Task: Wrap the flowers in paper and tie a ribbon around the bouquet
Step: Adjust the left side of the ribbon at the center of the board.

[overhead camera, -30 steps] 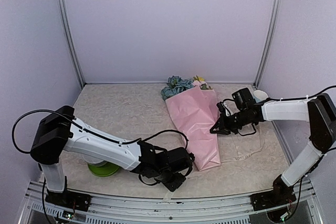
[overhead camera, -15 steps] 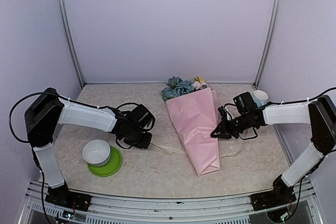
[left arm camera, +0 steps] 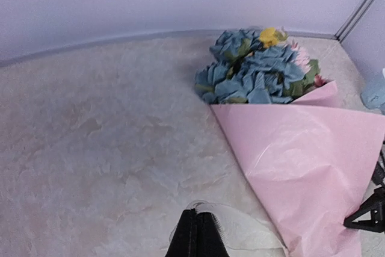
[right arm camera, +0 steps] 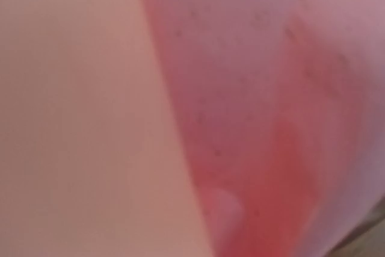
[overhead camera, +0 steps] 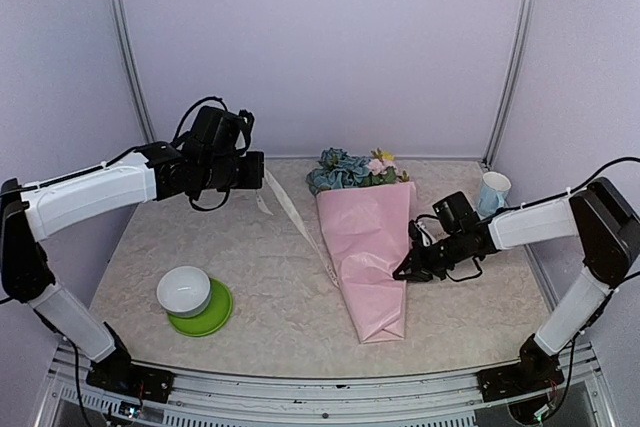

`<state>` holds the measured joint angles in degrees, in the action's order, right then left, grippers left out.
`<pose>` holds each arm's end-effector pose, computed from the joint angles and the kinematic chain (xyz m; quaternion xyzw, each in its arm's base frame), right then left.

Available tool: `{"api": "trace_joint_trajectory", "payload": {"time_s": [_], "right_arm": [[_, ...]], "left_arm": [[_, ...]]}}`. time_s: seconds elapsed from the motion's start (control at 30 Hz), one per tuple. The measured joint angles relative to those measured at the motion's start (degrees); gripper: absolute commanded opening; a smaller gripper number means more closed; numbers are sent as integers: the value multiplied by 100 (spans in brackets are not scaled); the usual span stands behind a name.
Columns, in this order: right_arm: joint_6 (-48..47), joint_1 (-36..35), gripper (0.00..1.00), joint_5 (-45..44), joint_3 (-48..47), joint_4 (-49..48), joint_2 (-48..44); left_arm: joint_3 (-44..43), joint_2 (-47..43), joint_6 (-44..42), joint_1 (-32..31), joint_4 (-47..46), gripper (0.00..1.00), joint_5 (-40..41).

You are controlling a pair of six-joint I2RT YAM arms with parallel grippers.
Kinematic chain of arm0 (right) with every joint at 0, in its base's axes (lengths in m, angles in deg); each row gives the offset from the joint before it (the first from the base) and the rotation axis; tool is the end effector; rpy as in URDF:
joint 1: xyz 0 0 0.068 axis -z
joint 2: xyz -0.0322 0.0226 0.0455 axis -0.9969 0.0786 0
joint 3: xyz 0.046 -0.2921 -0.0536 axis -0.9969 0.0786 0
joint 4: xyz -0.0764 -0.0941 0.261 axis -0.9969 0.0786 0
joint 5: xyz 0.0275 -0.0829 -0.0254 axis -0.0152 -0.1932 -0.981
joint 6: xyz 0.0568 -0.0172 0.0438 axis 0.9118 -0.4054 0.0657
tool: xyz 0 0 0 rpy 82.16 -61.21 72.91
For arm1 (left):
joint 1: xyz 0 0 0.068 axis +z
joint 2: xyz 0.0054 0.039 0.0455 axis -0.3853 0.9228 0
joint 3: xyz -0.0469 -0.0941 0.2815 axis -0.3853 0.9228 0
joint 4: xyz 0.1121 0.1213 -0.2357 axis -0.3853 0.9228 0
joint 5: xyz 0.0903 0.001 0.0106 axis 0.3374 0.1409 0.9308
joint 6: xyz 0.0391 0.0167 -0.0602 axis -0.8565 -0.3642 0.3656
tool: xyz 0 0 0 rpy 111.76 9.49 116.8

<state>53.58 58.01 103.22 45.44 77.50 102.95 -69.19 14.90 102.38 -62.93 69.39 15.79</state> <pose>0.2705 0.1785 0.1303 -0.0157 0.9228 0.3745 0.0892 0.3175 -0.2465 0.3110 0.0725 0.8836 -0.1257 0.4452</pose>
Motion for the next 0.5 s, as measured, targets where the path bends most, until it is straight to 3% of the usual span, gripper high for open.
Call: {"api": "trace_joint_trajectory", "payload": {"time_s": [0.5], "right_arm": [[13, -144, 0, 17, -4, -212, 343]], "left_arm": [[-2546, 28, -1303, -1515, 306, 0, 621]]}}
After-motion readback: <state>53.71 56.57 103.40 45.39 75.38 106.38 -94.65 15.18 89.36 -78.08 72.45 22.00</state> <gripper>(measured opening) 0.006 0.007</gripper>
